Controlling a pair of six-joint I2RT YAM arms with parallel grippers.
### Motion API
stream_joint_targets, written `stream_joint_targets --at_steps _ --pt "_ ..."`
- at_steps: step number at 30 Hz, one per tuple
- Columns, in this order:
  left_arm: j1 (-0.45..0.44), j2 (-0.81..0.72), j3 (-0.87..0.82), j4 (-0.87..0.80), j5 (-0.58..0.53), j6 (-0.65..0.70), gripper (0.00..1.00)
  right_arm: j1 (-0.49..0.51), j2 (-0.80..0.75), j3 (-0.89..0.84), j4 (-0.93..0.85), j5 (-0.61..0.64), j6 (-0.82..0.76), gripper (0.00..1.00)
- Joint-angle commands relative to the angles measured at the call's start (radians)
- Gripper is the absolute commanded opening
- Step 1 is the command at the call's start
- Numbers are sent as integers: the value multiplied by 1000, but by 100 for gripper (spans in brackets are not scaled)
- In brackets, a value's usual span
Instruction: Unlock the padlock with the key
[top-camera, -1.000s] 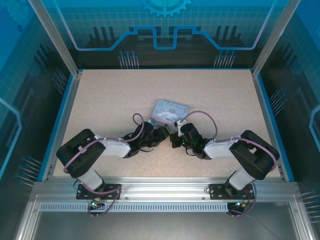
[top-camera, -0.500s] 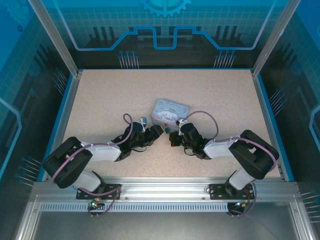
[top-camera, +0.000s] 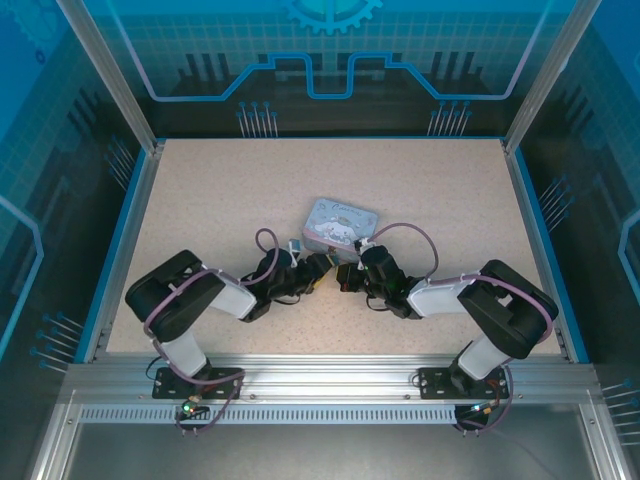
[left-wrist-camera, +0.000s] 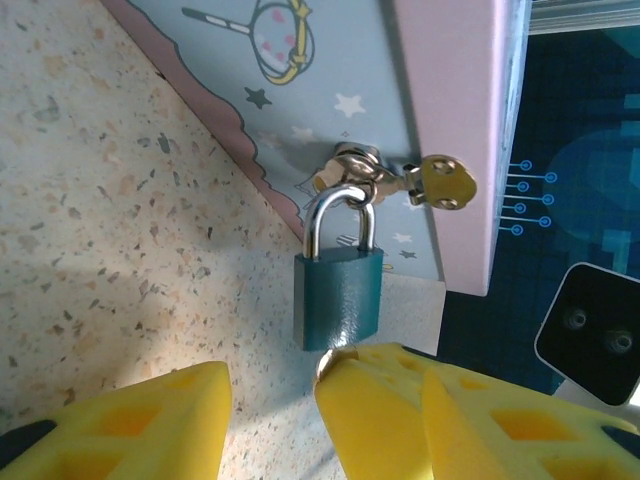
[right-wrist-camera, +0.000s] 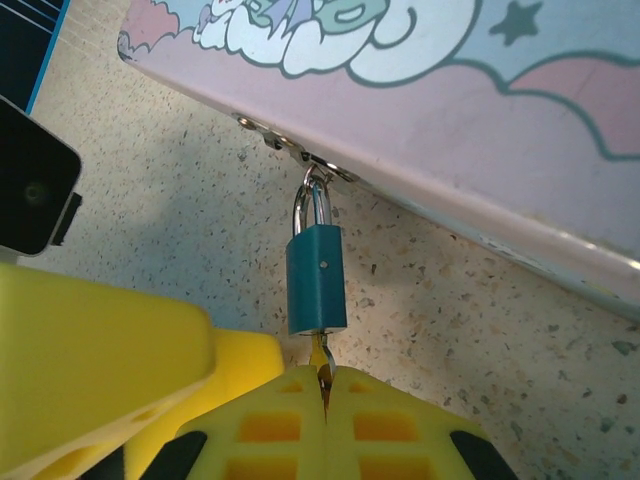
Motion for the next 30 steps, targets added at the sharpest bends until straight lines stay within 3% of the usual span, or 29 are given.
stream_joint_targets --at_steps 1,15,30 --pt "0 56 7 143 10 -31 51 15 -8 15 22 -11 18 0" --pt "1 181 31 311 -9 -74 44 17 5 21 16 -12 12 0" --pt "2 208 73 323 -34 -79 34 17 12 15 18 -7 16 0"
